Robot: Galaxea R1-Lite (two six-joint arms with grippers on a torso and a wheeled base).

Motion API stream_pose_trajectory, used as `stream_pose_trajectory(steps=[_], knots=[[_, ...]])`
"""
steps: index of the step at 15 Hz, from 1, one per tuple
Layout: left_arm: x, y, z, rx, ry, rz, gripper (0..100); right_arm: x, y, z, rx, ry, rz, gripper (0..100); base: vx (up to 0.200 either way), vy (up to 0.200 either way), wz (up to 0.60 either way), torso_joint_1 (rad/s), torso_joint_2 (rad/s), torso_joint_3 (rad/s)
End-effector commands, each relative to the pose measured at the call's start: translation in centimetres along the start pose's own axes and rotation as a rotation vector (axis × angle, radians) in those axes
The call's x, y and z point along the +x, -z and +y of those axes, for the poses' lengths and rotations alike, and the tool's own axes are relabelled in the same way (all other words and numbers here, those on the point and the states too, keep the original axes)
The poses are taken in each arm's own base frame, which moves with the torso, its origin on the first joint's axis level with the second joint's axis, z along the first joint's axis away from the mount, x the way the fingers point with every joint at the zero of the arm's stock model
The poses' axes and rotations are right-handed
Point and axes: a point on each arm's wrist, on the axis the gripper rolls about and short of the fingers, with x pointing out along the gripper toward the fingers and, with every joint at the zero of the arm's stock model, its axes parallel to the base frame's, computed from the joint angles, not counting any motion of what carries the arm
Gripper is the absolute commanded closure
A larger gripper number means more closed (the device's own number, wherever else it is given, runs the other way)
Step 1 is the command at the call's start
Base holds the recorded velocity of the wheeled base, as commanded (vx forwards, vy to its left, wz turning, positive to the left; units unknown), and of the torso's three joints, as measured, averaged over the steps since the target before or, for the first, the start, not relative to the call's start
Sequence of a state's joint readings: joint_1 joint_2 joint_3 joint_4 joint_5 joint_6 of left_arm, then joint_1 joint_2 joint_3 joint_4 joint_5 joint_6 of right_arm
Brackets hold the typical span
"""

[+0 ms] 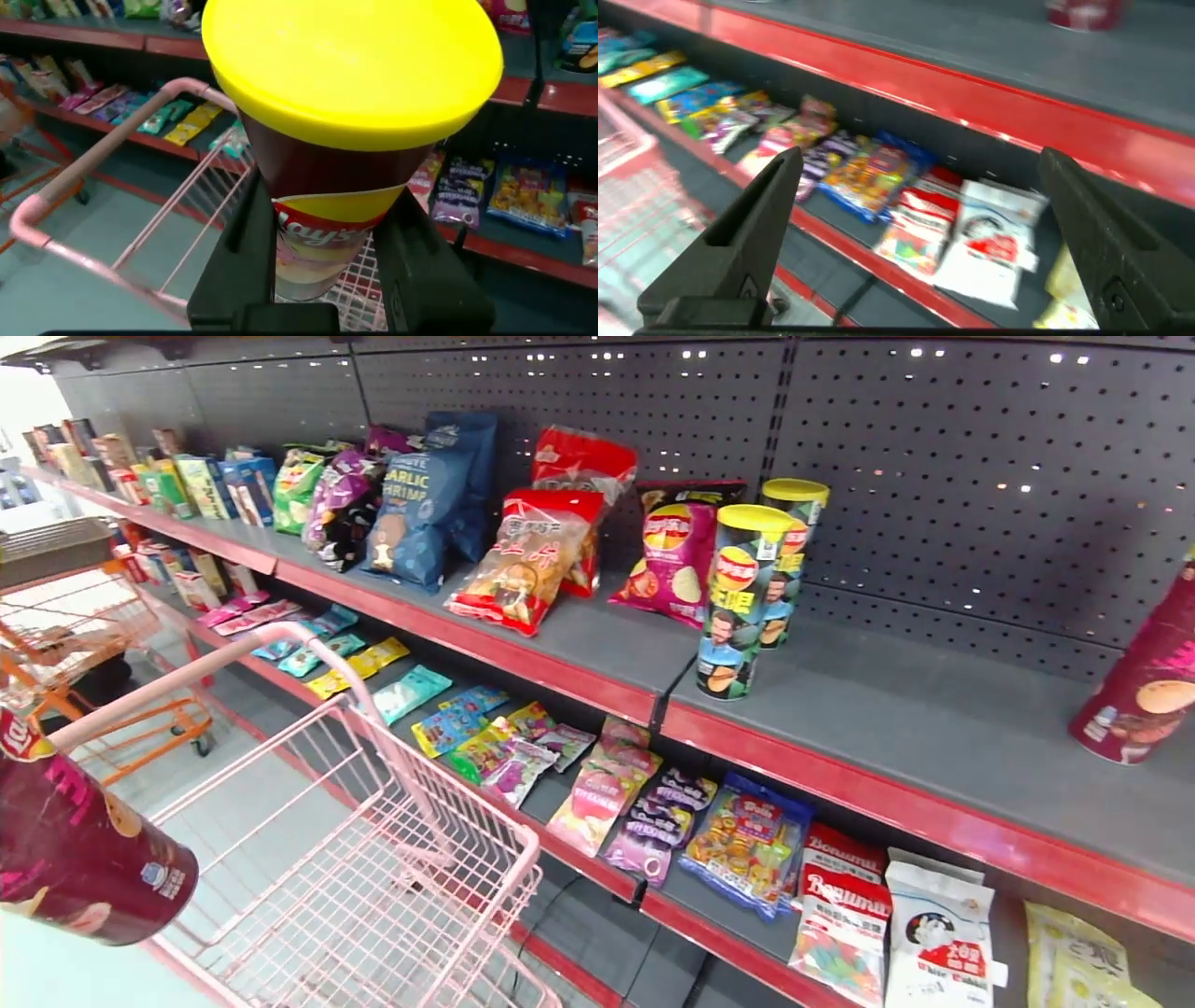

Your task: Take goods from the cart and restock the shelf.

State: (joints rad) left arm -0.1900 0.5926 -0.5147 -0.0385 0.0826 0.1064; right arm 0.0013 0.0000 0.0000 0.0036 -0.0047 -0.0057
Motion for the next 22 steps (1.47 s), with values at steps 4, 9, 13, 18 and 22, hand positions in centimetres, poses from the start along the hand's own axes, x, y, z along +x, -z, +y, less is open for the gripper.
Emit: stream_pose_trajectory(steps=[4,9,13,18,22], knots=[[-0.03,-0.12,-0.04,0.001,0.024,-0.01,100,0.0,-0.01,0.0,-0.002,0.0,-0.001,0,0.0,0.0,-0.6,0.005,0.0,0.0],[-0.37,0.01,-0.03,0.08,0.023,-0.02,100,0.0,-0.01,0.0,-0.002,0.0,-0.001,0,0.0,0.0,-0.6,0.005,0.0,0.003],[-0.35,0.25,-0.06,0.143,0.024,-0.012,100,0.0,-0.01,0.0,-0.002,0.0,-0.001,0,0.0,0.0,-0.15,0.002,0.0,0.001],[-0.3,0.46,-0.08,0.151,0.024,-0.004,100,0.0,-0.01,0.0,-0.003,0.0,-0.001,0,0.04,0.0,0.0,0.0,0.0,0.0],[-0.29,0.63,-0.1,0.164,0.027,0.0,100,0.0,-0.01,0.01,-0.005,-0.003,-0.001,0,0.2,0.0,0.0,-0.002,0.0,0.001]])
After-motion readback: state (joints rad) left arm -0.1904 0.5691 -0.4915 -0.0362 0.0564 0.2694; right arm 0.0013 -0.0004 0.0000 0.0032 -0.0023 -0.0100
